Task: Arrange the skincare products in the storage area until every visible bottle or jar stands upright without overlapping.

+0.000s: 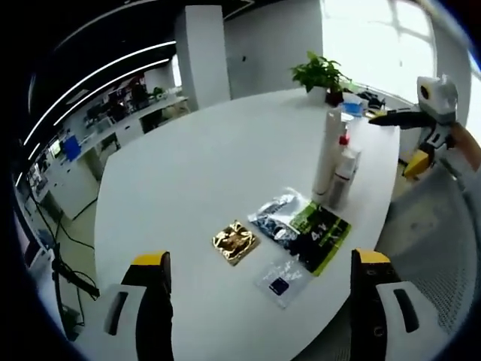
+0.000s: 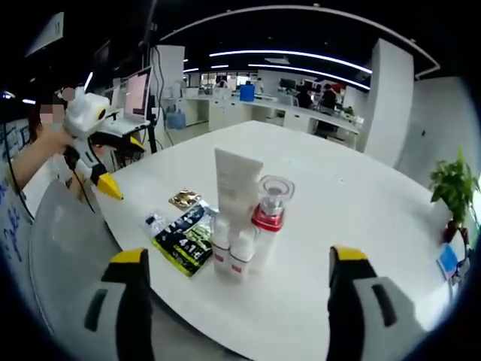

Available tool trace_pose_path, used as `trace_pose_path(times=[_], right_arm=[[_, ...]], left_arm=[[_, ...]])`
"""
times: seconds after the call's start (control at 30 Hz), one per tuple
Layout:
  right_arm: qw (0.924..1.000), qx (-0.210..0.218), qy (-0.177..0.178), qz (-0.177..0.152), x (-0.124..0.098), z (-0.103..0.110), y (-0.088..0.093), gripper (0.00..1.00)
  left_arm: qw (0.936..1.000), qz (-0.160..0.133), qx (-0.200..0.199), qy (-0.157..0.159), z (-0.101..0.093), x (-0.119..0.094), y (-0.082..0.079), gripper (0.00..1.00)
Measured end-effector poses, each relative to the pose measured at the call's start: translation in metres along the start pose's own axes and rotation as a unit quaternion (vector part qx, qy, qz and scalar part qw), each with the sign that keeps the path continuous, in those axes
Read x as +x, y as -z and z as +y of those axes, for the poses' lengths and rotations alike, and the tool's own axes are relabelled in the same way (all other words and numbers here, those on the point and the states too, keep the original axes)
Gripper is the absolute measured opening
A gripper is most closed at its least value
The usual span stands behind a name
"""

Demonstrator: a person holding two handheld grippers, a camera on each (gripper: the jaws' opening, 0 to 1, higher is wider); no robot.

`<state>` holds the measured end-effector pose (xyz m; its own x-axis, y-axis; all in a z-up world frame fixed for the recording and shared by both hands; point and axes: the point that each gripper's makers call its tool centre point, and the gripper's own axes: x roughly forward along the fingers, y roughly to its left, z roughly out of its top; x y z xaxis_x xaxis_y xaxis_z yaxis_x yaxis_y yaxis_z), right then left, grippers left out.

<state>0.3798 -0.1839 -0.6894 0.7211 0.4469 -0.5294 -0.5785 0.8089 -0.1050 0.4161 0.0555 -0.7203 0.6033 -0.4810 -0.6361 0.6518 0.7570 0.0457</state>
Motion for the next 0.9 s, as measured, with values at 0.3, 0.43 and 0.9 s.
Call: trace_pose_path(times=[0.3,0.43,0.9], right_arm=[[0.9999,0.008,0.004,0.009,0.001,-0.005,0.007,1.00],[0.9999,0.011,0.006,0.012,0.001,-0.006,0.010,1.00],[0.9996,0.018,0.006,0.020,0.002,-0.008,0.015,1.00]], left_arm=[[0.9994,0.034,0.002,-0.002,0.014,0.022,0.010,0.93],[0.9988,0.049,-0.003,0.001,0.017,0.030,0.012,0.88],[0.9948,0.092,-0.028,0.033,0.013,0.063,0.027,0.71]])
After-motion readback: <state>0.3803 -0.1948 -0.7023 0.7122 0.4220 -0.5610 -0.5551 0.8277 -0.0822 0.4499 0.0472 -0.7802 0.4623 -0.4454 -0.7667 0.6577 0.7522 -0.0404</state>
